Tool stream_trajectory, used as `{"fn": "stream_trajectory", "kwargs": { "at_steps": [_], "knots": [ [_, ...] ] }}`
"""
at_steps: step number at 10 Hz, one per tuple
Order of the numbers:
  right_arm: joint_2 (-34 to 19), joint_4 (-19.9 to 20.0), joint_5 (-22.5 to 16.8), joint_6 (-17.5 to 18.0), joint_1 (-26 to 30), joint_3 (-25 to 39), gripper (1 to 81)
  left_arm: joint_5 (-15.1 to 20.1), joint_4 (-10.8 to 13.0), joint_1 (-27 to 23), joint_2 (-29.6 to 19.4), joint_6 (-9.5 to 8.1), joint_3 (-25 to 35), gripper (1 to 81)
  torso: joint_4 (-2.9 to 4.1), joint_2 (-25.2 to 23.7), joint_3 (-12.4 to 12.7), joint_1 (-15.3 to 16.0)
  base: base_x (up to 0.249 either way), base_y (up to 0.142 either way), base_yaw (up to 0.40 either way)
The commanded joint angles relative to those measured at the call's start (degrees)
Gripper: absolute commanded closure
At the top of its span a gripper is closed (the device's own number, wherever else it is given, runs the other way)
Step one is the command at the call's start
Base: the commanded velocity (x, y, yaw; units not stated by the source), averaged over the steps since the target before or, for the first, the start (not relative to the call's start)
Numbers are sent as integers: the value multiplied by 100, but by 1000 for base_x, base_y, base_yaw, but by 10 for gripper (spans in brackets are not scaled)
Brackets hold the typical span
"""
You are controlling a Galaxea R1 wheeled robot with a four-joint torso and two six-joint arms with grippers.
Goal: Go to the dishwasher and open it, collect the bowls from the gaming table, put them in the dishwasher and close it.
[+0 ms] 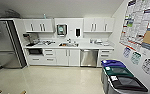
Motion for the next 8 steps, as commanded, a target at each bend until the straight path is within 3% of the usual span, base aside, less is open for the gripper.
{"fn": "stream_trajectory", "kwargs": {
  "at_steps": [1, 2, 8],
  "knots": [
    [-156, 6, -365, -30, 246, 144, 10, 264, 66, -259, -119, 22, 68, 10, 0, -2, 0, -2, 168, 0, 0],
    [-156, 6, -365, -30, 246, 144, 10, 264, 66, -259, -119, 22, 68, 10, 0, 0, -2, 0, 168, 0, 0],
    [-165, 6, -365, -30, 255, 144, 10, 264, 83, -259, -119, 22, 68, 10, 0, 0, -2, -4, 178, -84, 0]
  ]
}}
